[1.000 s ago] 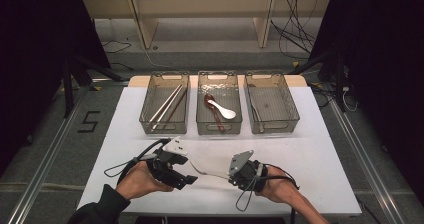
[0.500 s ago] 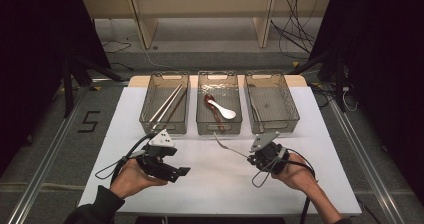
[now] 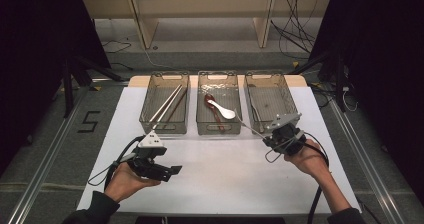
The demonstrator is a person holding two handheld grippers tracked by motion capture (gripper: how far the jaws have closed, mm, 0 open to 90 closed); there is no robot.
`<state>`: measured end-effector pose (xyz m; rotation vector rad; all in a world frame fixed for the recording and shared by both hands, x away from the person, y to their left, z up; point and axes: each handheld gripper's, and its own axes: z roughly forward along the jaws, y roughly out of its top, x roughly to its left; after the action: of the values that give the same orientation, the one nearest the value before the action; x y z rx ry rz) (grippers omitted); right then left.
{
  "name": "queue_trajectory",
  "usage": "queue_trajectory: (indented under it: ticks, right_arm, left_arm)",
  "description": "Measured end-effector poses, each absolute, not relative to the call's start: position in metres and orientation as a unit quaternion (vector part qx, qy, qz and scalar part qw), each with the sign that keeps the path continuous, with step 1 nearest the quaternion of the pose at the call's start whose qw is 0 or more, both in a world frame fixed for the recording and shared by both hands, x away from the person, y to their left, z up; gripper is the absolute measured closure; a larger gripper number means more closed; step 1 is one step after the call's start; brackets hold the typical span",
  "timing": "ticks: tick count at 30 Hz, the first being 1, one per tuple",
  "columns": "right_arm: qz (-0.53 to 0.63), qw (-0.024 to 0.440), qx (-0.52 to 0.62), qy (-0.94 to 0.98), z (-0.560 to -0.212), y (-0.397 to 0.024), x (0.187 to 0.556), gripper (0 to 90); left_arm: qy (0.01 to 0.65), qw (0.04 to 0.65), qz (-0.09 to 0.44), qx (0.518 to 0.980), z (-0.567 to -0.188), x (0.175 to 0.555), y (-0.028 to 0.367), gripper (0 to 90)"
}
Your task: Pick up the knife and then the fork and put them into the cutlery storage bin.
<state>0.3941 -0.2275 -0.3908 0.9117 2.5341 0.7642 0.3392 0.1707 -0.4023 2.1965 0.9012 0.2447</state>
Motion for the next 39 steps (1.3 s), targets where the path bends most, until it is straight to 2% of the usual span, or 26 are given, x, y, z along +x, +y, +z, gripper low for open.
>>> queue_trajectory:
  ticks: [19,39]
  right_arm:
    - [0.273,0.199,0.413,0.846,-0.368,-0.248,0.458,87.6]
    - [0.253,0.19,0.486,0.815,-0.374,-0.241,0.509,87.5]
  left_arm:
    - [0.377,0.381,0.113,0.836,-0.409,0.335,0.181,15.7]
    - [0.391,0.398,0.121,0.821,-0.41,0.333,0.187,14.9]
